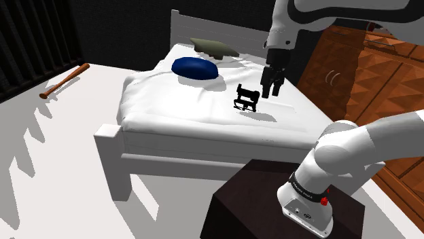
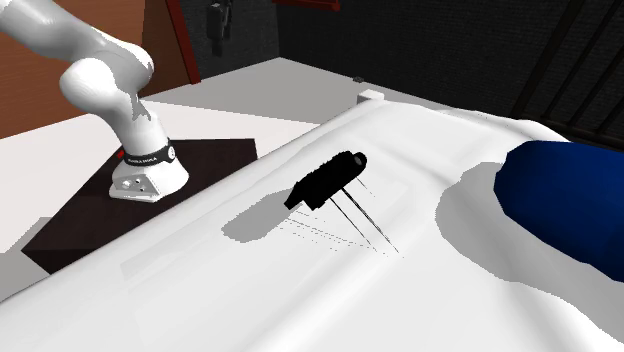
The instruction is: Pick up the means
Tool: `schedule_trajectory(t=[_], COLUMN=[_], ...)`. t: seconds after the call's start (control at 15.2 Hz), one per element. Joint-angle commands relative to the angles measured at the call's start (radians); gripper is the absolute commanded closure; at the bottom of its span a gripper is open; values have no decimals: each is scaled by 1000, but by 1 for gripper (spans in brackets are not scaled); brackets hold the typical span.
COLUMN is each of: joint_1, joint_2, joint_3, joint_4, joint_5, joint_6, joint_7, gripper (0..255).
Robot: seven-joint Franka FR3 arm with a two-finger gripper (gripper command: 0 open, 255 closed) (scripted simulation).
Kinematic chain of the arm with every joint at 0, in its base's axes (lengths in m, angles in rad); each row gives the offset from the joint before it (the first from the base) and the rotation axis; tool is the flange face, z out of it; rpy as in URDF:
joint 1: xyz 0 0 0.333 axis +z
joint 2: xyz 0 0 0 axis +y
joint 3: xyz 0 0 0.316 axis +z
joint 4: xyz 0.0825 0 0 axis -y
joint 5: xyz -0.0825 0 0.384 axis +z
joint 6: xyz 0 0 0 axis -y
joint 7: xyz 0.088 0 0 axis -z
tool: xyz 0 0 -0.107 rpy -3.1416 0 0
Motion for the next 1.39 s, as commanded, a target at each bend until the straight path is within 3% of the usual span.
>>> schedule_trajectory(t=[0.0, 0.66, 1.32], joint_1=[0, -78, -153], joint_2=[0, 404, 793], joint_3=[0, -86, -176], joint_4=[0, 222, 534], joint_5=[0, -24, 5], joint_6=[0, 112, 116], joint_7=[0, 36, 62], gripper=[0, 0, 0])
